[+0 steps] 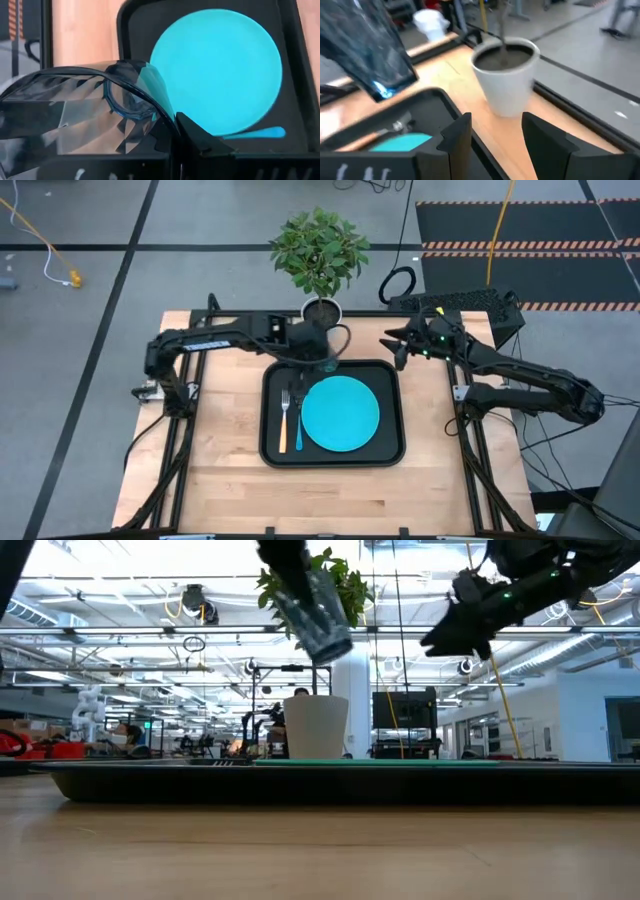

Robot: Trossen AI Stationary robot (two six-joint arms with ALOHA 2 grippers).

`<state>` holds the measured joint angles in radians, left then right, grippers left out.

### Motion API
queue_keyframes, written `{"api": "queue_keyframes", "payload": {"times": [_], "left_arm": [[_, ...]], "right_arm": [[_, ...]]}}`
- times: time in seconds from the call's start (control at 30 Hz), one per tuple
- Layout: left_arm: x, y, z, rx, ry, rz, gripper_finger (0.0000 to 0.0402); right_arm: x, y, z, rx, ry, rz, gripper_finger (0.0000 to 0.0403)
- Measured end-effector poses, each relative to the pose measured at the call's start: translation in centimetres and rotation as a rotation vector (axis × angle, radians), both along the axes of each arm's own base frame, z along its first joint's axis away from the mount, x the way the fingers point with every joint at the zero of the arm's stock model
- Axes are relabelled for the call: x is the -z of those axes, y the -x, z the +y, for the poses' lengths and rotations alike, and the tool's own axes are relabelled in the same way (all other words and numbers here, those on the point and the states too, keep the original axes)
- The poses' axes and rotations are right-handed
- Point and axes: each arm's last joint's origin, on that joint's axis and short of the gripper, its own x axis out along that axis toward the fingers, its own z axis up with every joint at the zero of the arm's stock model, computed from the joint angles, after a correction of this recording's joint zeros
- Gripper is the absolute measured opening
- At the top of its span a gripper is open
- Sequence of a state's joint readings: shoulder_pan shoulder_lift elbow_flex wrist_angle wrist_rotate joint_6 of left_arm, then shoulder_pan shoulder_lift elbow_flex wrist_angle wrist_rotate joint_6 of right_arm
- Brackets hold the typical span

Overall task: Pick and place plate/cup/fork/spoon on tray
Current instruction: Put the blue cup on the black tray

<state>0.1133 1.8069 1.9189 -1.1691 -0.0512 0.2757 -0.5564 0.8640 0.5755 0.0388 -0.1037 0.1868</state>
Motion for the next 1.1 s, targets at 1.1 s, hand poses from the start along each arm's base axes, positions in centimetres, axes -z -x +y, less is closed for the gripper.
{"api": "queue_keyframes", "payload": {"times": [1.1], "left_arm": [[9.2,-12.8,1.9,0.326,-0.075,-0.183,0.0008]], "right_arm": [[-1.2,5.5,1.6,0.529,0.112,0.115,0.0169]]}}
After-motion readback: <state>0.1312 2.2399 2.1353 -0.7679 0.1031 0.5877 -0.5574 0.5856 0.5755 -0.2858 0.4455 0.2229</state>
